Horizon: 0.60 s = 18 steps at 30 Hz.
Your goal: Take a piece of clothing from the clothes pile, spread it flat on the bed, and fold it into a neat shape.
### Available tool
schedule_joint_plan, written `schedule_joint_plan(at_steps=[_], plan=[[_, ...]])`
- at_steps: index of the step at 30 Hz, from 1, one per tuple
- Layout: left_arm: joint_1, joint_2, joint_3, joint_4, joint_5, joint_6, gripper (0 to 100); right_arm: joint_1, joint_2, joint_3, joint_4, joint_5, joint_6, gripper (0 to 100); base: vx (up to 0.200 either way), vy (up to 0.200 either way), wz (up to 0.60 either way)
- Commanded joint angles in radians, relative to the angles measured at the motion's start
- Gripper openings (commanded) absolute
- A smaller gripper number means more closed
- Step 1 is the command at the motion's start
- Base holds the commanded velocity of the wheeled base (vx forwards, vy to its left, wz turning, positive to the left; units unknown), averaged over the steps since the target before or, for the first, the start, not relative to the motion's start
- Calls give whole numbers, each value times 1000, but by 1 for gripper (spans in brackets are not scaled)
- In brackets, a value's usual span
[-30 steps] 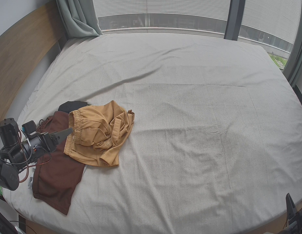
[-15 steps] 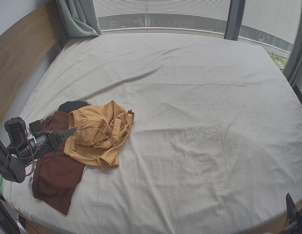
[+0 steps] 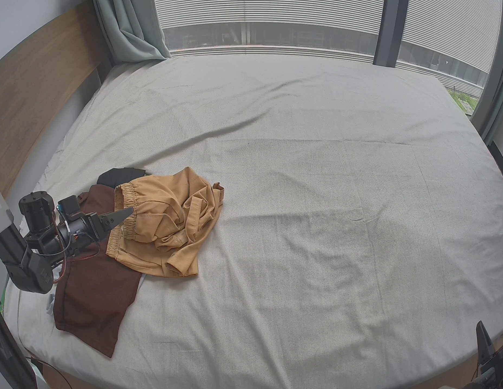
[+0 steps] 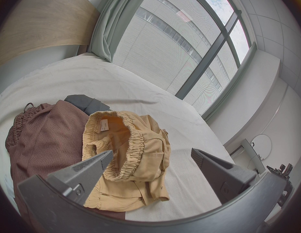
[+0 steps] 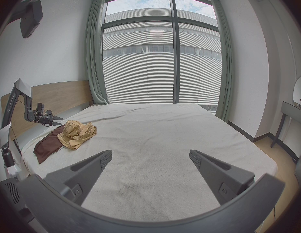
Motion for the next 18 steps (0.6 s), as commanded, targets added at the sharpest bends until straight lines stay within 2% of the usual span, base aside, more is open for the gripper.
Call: schedule_joint_plan(at_steps=[1, 7, 18], plan=[[-6, 50, -42, -4, -1, 1, 100, 0, -9, 18, 1, 0, 0, 100, 0, 0, 0], [-13, 84, -95, -13, -2, -1, 100, 0, -9, 18, 0, 0, 0, 100, 0, 0, 0], [-82, 101, -108, -13, -4, -10, 100, 0, -9, 18, 0, 0, 0, 100, 0, 0, 0]])
